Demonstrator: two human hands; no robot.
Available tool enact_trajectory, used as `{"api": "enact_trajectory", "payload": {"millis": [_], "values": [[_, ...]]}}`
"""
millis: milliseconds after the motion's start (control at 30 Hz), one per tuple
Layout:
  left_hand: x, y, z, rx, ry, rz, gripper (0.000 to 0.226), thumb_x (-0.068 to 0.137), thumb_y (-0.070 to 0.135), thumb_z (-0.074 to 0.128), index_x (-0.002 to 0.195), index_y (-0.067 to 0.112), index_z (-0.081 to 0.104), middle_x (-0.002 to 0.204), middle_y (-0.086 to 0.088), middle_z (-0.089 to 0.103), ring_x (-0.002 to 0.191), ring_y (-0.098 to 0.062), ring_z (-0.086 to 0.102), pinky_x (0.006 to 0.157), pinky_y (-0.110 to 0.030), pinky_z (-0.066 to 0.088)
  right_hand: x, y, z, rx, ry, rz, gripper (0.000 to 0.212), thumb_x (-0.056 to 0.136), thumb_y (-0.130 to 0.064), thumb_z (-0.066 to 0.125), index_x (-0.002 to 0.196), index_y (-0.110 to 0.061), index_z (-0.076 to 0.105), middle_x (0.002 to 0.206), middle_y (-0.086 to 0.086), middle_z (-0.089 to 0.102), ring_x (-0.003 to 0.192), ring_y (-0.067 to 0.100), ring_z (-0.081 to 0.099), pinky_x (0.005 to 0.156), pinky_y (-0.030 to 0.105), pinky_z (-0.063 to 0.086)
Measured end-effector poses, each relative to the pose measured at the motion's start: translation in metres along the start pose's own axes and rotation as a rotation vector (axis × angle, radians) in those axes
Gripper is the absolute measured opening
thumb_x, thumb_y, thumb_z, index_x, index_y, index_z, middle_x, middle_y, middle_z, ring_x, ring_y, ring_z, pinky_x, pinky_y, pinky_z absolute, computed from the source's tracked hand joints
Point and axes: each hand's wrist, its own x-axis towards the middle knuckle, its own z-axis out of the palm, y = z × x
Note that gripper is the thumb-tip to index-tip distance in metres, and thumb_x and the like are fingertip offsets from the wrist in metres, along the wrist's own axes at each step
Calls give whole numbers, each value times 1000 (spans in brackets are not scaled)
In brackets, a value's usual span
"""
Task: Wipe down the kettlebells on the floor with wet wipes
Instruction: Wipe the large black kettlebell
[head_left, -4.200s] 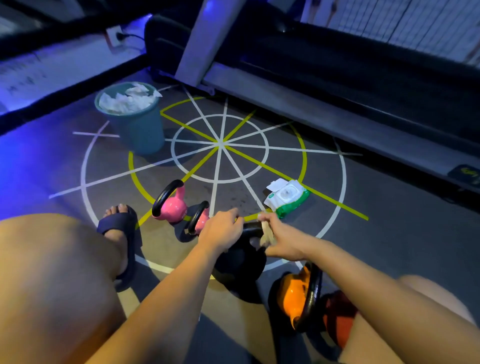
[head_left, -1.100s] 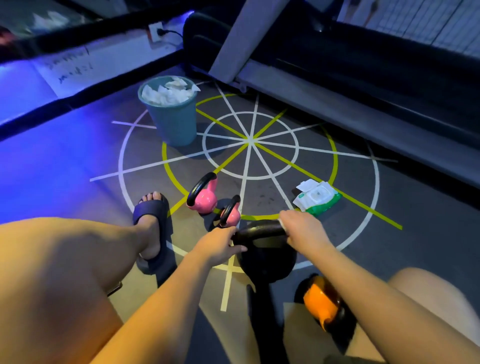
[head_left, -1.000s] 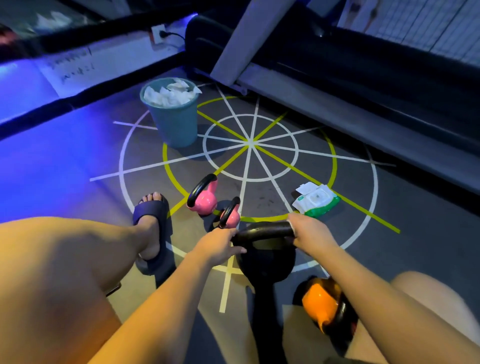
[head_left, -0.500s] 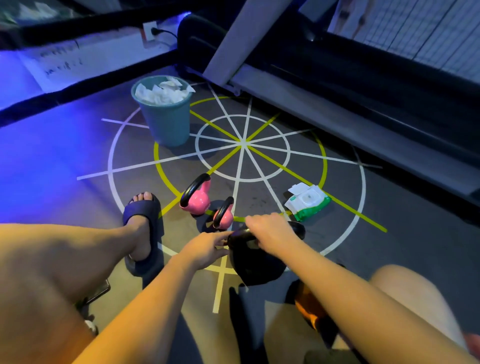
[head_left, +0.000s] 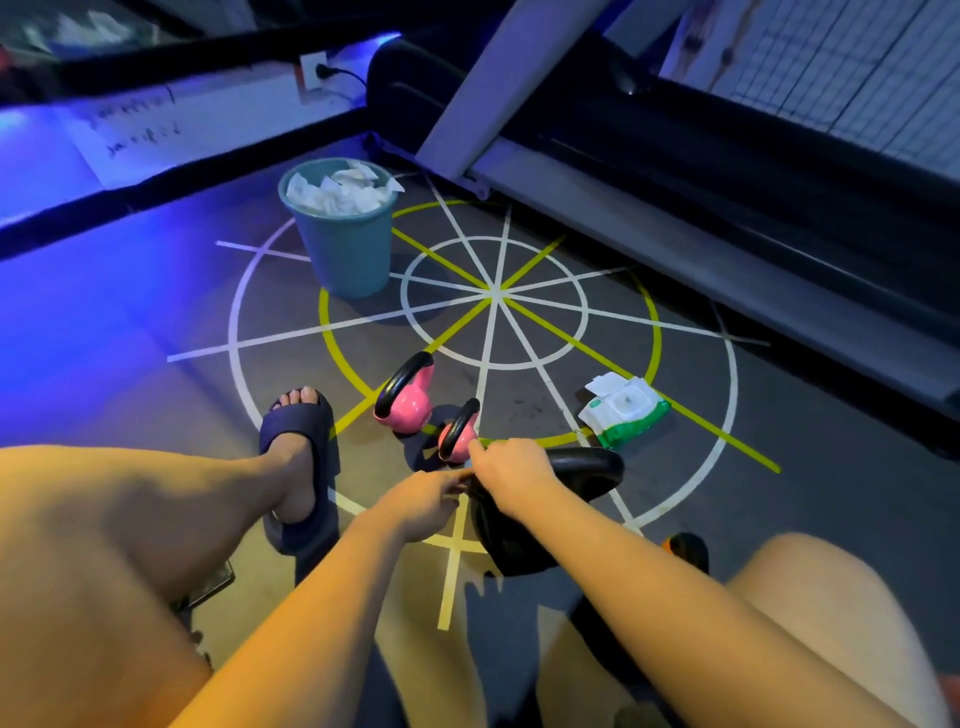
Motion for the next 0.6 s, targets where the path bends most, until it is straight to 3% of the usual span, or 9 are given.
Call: {"api": "enact_trajectory", "payload": {"millis": [67, 167, 233, 300, 367, 433, 533, 600], "values": [[-3, 2, -5, 15, 53, 5, 59, 95, 5, 45, 147, 32, 51, 140, 3, 62, 132, -20, 54, 105, -31, 44, -3, 11, -2, 72, -49, -45, 90, 78, -35, 81, 144, -9, 26, 132, 12, 59, 117, 34, 60, 94, 43, 47], [-9, 11, -11, 13, 154, 15, 60, 94, 10, 44, 151, 28, 44, 134, -7, 66, 122, -29, 60, 98, -36, 49, -17, 36, -12, 403, -115, -112, 131, 58, -51, 91, 156, -21, 9, 159, 5, 34, 141, 31, 40, 114, 49, 31], [-14, 19, -13, -63, 202, 29, 68, 89, 21, 52, 154, 32, 35, 128, -6, 68, 118, -25, 63, 97, -39, 52, -31, 59, -15, 542, -115, -80, 141, 55, -55, 91, 158, -27, -1, 165, 0, 18, 148, 26, 27, 120, 49, 25], [-17, 28, -13, -88, 223, 93, 78, 85, 37, 57, 157, 32, 27, 149, 3, 53, 137, -16, 49, 110, -39, 45, -43, 84, -10, 602, -144, -27, 144, 55, -55, 92, 159, -25, -3, 166, -1, 14, 150, 23, 22, 121, 43, 25], [-17, 43, -9, 32, 272, 179, 82, 89, 52, 57, 160, 29, 22, 165, 7, 27, 151, -14, 28, 119, -39, 33, -54, 105, 4, 637, -165, 41, 139, 57, -53, 91, 160, -22, 3, 165, 1, 20, 149, 22, 25, 120, 38, 27], [-15, 62, -2, 108, 326, 165, 91, 89, 71, 51, 160, 24, 23, 167, 3, 21, 152, -19, 24, 119, -41, 32, -62, 117, 23, 657, -135, 113, 123, 66, -49, 88, 159, -20, 13, 161, 3, 29, 146, 23, 31, 118, 36, 31], [6, 81, 9, 39, 267, -6, 111, 77, 90, 44, 157, 13, 32, 161, -3, 37, 148, -23, 33, 116, -45, 35, -65, 118, 50, 726, 14, 166, 82, 78, -38, 78, 147, -21, 39, 143, 2, 47, 135, 21, 44, 108, 32, 39], [26, 87, 12, -44, 190, -70, 109, 70, 96, 45, 142, 14, 51, 135, -2, 63, 133, -20, 52, 107, -43, 45, -62, 113, 54, 748, 85, 191, 57, 79, -31, 72, 131, -22, 49, 127, 2, 54, 123, 21, 50, 98, 30, 43]]}}
